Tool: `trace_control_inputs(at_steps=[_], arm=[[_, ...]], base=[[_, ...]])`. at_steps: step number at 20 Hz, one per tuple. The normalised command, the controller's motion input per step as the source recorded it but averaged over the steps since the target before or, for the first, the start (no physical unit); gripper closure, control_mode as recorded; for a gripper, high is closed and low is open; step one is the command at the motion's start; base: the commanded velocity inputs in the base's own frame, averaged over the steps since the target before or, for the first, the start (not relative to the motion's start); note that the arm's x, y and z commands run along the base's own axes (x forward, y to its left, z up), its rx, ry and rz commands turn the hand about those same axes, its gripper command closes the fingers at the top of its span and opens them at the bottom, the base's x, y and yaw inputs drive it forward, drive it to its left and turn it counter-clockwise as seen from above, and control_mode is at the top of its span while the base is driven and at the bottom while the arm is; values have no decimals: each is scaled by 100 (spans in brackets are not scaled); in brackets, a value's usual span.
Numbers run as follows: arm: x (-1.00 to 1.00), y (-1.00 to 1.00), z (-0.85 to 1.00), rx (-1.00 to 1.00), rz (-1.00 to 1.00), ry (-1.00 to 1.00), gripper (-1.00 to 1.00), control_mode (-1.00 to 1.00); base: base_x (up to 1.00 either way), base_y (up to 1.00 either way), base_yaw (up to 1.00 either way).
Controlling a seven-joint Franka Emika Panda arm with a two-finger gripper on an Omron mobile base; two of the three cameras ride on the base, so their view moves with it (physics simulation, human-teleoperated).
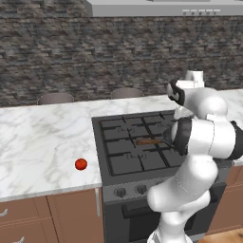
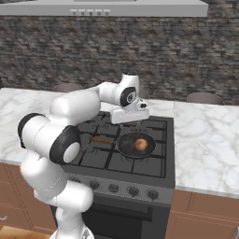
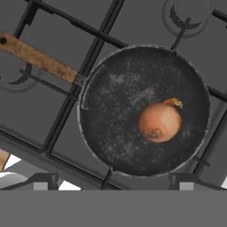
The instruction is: Place the pan on the front right burner on the stove. Then place the tomato and the onion in the pan and turn on the front right burner.
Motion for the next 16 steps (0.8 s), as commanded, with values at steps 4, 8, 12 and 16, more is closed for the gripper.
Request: trace_control_inputs(at_steps=[4,8,12,16], arm=[[-41,73,39,0,0,0,-100,-100],[-45,77,36,0,0,0,-100,-100],[-46,74,28,0,0,-2,-100,-100],[-46,76,23,0,0,-3,-100,-100]], base=[[0,0,0],[0,0,0],[0,0,0],[0,0,0]])
